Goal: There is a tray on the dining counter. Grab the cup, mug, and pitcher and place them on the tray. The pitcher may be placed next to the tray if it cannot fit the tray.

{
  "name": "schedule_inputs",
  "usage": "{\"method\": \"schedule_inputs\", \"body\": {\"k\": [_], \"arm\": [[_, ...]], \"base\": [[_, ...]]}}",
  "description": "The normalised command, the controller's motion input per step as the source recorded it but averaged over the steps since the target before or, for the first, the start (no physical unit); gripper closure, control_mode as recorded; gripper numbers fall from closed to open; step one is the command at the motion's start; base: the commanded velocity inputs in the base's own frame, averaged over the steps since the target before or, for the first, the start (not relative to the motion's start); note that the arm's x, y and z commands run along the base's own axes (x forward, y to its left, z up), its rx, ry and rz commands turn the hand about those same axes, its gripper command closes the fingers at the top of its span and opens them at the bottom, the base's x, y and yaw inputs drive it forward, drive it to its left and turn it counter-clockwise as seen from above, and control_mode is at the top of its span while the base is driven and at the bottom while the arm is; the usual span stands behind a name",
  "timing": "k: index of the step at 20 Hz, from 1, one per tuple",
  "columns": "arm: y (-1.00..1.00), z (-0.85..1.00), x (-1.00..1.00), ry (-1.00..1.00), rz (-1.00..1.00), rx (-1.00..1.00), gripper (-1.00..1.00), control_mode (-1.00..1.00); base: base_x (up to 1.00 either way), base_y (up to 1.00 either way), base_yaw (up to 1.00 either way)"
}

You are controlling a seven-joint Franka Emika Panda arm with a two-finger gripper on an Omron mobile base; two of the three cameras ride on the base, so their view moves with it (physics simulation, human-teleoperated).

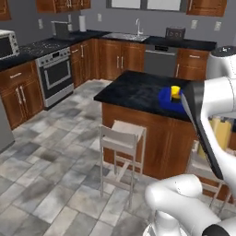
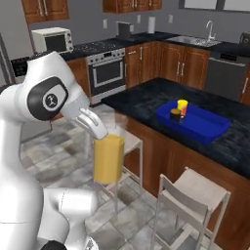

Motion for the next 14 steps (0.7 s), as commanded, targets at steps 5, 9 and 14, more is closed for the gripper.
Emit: {"method": "schedule_inputs", "body": {"k": [5, 9, 14], "arm": [[0.0, 0.0, 0.0, 0.0, 0.0, 0.0, 1.0, 1.0], [0.0, 0.0, 0.0, 0.0, 0.0, 0.0, 1.0, 1.0], [0.0, 0.0, 0.0, 0.0, 0.0, 0.0, 1.0, 1.0]], "base": [[0.77, 0.06, -0.22], [0.77, 0.0, -0.18], [0.69, 0.0, -0.23]]}}
